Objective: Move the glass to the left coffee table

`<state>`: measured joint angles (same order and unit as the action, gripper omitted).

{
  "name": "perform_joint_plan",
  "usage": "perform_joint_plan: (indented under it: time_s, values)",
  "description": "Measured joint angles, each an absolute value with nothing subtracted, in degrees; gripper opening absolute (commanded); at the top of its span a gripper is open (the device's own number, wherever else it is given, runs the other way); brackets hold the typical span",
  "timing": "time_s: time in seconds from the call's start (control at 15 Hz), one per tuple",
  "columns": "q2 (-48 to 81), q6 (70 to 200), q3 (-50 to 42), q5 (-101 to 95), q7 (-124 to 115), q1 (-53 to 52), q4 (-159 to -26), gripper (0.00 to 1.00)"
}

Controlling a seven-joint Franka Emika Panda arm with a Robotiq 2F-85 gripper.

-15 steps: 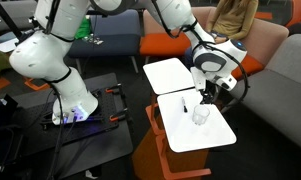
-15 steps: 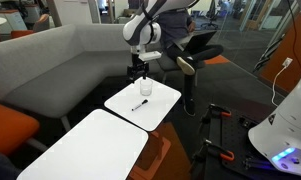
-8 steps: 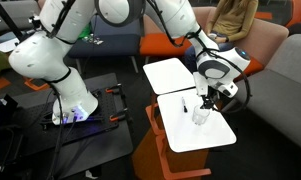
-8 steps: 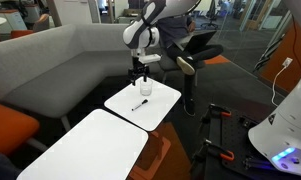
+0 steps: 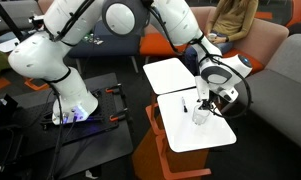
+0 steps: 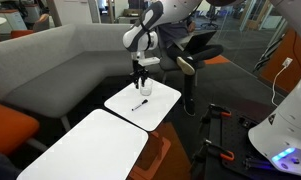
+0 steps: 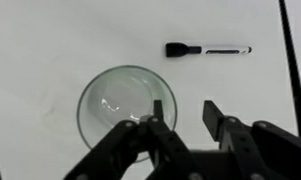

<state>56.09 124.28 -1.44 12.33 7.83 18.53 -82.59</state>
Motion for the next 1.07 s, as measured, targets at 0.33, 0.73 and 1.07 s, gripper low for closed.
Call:
perform_joint_plan:
  time_s: [0.33,0.73,1.07]
  values:
    - [57.8,123.2,-1.6,12.3,7.8,19.2,-80.9,0.00]
    - [57.8,122.7,-1.7,11.8,7.7,18.5,-79.6,0.02]
    - [57.8,123.2,-2.4,8.7,5.9,14.3,-79.4,0.02]
